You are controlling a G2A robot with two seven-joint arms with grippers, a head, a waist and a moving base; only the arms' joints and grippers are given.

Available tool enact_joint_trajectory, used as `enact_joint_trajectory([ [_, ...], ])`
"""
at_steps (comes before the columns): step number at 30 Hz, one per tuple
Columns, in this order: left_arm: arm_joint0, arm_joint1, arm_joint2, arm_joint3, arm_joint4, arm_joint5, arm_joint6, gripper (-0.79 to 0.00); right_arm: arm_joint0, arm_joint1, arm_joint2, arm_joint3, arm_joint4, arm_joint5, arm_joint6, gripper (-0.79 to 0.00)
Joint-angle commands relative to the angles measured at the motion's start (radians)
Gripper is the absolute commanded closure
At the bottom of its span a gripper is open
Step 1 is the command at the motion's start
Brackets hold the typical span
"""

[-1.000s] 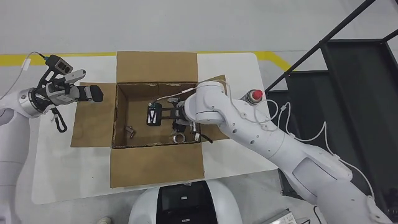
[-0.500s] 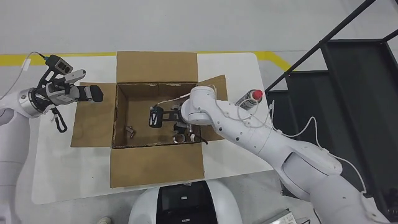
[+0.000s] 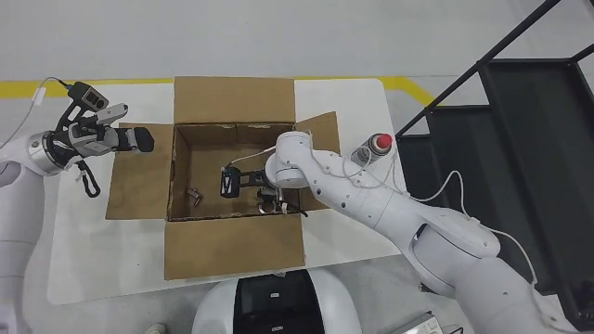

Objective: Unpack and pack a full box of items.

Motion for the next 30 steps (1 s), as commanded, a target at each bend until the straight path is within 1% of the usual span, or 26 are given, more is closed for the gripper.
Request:
enact_joint_trajectory([
  [1, 0.000, 0.000, 0.000, 0.000, 0.000, 0.000, 0.000, -0.785, 0.001, -0.006, -0.005, 0.013, 0.001, -0.005, -0.003, -0.413],
  [2, 0.000, 0.000, 0.000, 0.000, 0.000, 0.000, 0.000, -0.785, 0.002, -0.009, -0.008, 0.020, 0.001, -0.008, -0.004, -0.391],
  [4, 0.000, 0.000, 0.000, 0.000, 0.000, 0.000, 0.000, -0.785, 0.004, -0.016, -0.016, 0.035, 0.002, -0.017, -0.004, -0.376],
  [10, 0.000, 0.000, 0.000, 0.000, 0.000, 0.000, 0.000, -0.785, 0.012, -0.034, -0.029, 0.074, 0.004, -0.032, -0.010, -0.403],
  [14, 0.000, 0.000, 0.000, 0.000, 0.000, 0.000, 0.000, -0.785, 0.016, -0.039, -0.033, 0.092, -0.001, -0.047, -0.003, -0.372],
  [16, 0.000, 0.000, 0.000, 0.000, 0.000, 0.000, 0.000, -0.785, 0.016, -0.042, -0.034, 0.101, -0.004, -0.051, -0.003, -0.345],
  [25, 0.000, 0.000, 0.000, 0.000, 0.000, 0.000, 0.000, -0.785, 0.012, -0.051, -0.050, 0.123, -0.018, -0.092, 0.018, -0.348],
  [27, 0.000, 0.000, 0.000, 0.000, 0.000, 0.000, 0.000, -0.785, 0.011, -0.053, -0.049, 0.128, -0.020, -0.090, 0.015, -0.314],
  [30, 0.000, 0.000, 0.000, 0.000, 0.000, 0.000, 0.000, -0.785, 0.013, -0.057, -0.049, 0.135, -0.027, -0.086, 0.005, -0.200],
])
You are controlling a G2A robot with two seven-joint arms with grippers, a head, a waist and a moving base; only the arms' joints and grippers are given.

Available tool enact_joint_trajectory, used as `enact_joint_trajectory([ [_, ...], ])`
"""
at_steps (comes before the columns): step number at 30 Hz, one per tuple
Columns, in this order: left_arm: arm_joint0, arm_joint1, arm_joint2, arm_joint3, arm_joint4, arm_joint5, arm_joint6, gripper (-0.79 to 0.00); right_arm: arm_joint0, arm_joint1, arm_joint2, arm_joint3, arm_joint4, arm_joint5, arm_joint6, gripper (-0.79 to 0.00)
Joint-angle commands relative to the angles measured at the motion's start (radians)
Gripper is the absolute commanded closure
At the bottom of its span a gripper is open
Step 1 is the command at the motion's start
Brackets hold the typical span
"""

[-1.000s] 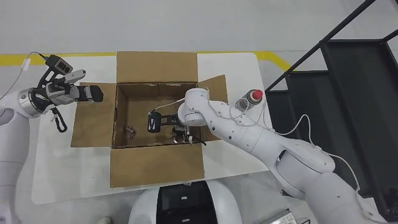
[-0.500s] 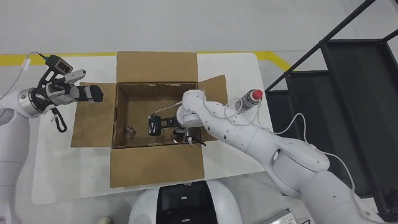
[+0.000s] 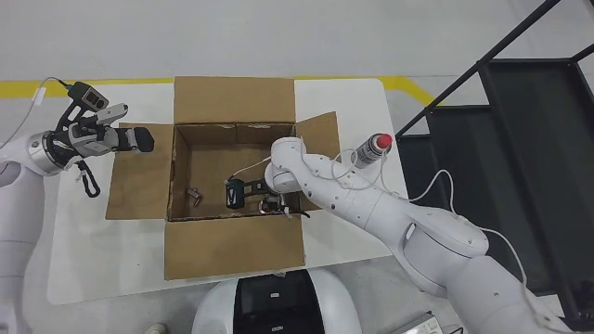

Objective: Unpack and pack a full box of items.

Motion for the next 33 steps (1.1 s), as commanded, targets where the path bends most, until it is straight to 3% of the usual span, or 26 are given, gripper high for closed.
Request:
enact_joint_trajectory([
  [1, 0.000, 0.000, 0.000, 0.000, 0.000, 0.000, 0.000, -0.785, 0.002, -0.003, -0.001, 0.003, -0.004, 0.001, -0.006, -0.188],
  [6, 0.000, 0.000, 0.000, 0.000, 0.000, 0.000, 0.000, -0.785, 0.003, -0.013, -0.009, 0.024, -0.015, -0.008, -0.018, -0.129],
  [12, 0.000, 0.000, 0.000, 0.000, 0.000, 0.000, 0.000, -0.785, 0.003, -0.023, -0.015, 0.046, -0.029, -0.010, -0.029, -0.142],
  [16, 0.000, 0.000, 0.000, 0.000, 0.000, 0.000, 0.000, -0.785, 0.006, -0.028, -0.013, 0.049, -0.036, -0.002, -0.033, 0.000],
  [25, 0.000, 0.000, 0.000, 0.000, 0.000, 0.000, 0.000, -0.785, 0.021, -0.028, 0.009, 0.050, -0.052, 0.002, -0.040, 0.000],
  [33, 0.000, 0.000, 0.000, 0.000, 0.000, 0.000, 0.000, -0.785, 0.022, 0.007, 0.075, -0.035, -0.082, 0.040, -0.004, 0.000],
])
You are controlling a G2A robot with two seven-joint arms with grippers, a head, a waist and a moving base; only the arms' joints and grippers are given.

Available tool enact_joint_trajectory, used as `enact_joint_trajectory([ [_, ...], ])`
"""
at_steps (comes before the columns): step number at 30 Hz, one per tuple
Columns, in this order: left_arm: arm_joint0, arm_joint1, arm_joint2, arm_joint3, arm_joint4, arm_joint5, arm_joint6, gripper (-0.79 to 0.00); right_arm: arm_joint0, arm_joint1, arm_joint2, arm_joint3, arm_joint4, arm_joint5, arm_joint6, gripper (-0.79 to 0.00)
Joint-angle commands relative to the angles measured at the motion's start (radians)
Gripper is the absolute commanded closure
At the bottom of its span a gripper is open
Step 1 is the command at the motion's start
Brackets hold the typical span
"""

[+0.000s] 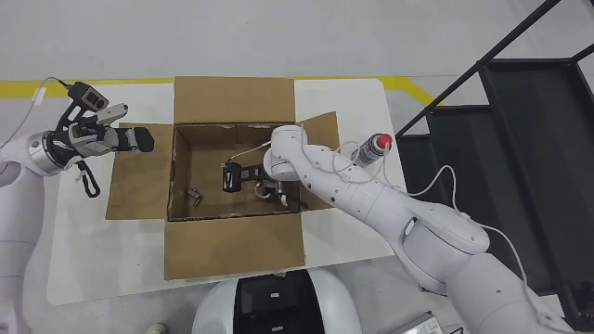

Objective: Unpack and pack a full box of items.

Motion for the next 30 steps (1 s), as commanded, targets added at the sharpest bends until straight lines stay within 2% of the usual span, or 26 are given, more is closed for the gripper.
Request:
enact_joint_trajectory([
  [1, 0.000, 0.000, 0.000, 0.000, 0.000, 0.000, 0.000, -0.785, -0.003, 0.007, 0.011, -0.011, -0.008, 0.001, 0.012, 0.000],
  [5, 0.000, 0.000, 0.000, 0.000, 0.000, 0.000, 0.000, -0.785, 0.000, 0.006, 0.015, -0.006, -0.015, 0.005, 0.019, 0.000],
  [14, 0.000, 0.000, 0.000, 0.000, 0.000, 0.000, 0.000, -0.785, 0.035, -0.039, -0.014, 0.069, -0.004, 0.005, -0.024, 0.000],
  [18, 0.000, 0.000, 0.000, 0.000, 0.000, 0.000, 0.000, -0.785, 0.043, -0.044, -0.002, 0.068, 0.014, -0.004, -0.043, 0.000],
  [24, 0.000, 0.000, 0.000, 0.000, 0.000, 0.000, 0.000, -0.785, 0.026, -0.014, 0.055, -0.027, 0.025, -0.027, -0.033, 0.000],
  [30, 0.000, 0.000, 0.000, 0.000, 0.000, 0.000, 0.000, -0.785, -0.048, 0.050, 0.172, -0.214, 0.039, -0.049, -0.005, 0.000],
])
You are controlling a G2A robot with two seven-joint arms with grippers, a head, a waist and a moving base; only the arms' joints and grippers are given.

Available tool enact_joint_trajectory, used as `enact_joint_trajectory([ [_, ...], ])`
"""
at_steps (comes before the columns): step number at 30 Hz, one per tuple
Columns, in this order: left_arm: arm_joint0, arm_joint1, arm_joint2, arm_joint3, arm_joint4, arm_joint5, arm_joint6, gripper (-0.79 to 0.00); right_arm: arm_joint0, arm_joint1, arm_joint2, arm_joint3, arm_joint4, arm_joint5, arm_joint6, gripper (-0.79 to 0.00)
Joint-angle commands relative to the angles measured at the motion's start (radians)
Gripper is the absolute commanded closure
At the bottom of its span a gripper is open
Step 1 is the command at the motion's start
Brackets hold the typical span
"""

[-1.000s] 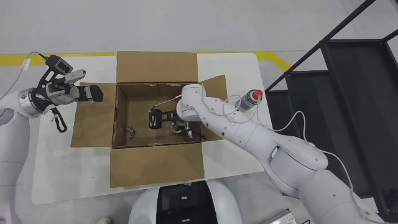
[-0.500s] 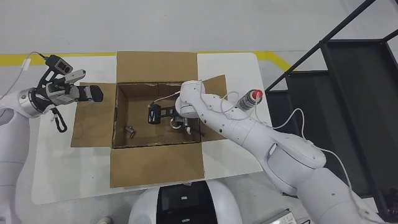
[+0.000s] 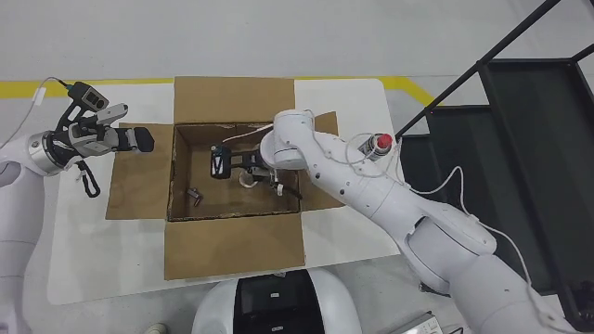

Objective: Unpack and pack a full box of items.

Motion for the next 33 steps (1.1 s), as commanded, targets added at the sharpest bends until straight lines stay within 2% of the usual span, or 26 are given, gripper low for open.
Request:
enact_joint_trajectory([
  [1, 0.000, 0.000, 0.000, 0.000, 0.000, 0.000, 0.000, -0.785, -0.037, 0.025, 0.051, -0.078, 0.006, -0.009, 0.006, 0.000],
  [8, 0.000, 0.000, 0.000, 0.000, 0.000, 0.000, 0.000, -0.785, -0.185, 0.100, 0.214, -0.298, 0.016, -0.052, -0.001, 0.000],
  [14, 0.000, 0.000, 0.000, 0.000, 0.000, 0.000, 0.000, -0.785, -0.271, 0.135, 0.300, -0.377, 0.020, -0.084, -0.050, 0.000],
  [18, 0.000, 0.000, 0.000, 0.000, 0.000, 0.000, 0.000, -0.785, -0.294, 0.145, 0.321, -0.394, 0.019, -0.085, -0.094, 0.000],
  [33, 0.000, 0.000, 0.000, 0.000, 0.000, 0.000, 0.000, -0.785, -0.294, 0.145, 0.321, -0.394, 0.019, -0.085, -0.094, 0.000],
])
